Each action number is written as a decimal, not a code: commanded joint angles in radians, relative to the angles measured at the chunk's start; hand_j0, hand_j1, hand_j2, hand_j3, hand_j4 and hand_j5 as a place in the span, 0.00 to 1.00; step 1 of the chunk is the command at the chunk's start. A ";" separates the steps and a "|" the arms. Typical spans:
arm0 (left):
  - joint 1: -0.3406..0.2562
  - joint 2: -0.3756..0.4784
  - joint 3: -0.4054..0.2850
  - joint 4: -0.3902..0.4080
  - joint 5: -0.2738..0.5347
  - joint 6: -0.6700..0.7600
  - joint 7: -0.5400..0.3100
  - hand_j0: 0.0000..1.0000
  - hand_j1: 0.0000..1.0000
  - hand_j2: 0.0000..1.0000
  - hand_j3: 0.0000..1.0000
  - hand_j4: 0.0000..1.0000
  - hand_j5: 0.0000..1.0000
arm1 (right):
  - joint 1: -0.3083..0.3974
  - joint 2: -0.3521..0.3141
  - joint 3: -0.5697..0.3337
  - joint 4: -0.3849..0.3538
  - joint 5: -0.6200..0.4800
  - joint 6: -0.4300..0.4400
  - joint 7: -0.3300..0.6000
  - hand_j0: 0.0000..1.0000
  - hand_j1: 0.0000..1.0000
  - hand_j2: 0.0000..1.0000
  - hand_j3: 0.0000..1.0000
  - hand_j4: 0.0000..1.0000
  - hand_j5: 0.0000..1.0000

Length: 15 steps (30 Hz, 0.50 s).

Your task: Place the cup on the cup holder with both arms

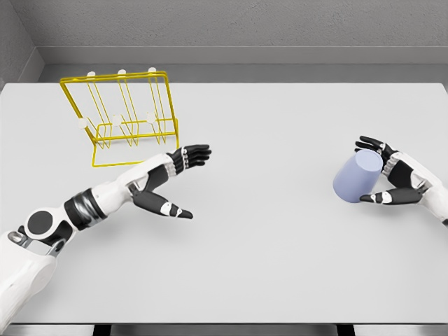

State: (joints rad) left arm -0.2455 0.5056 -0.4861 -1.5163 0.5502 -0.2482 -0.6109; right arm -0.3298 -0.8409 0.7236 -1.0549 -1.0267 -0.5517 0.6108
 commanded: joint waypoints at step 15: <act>0.012 -0.002 -0.005 -0.002 0.002 -0.094 0.000 1.00 1.00 1.00 1.00 1.00 1.00 | -0.009 0.023 0.014 0.010 -0.004 0.000 0.000 1.00 1.00 1.00 1.00 1.00 1.00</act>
State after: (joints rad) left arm -0.2332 0.5030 -0.4907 -1.5214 0.5465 -0.3319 -0.6109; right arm -0.3405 -0.8174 0.7390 -1.0439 -1.0250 -0.5516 0.6108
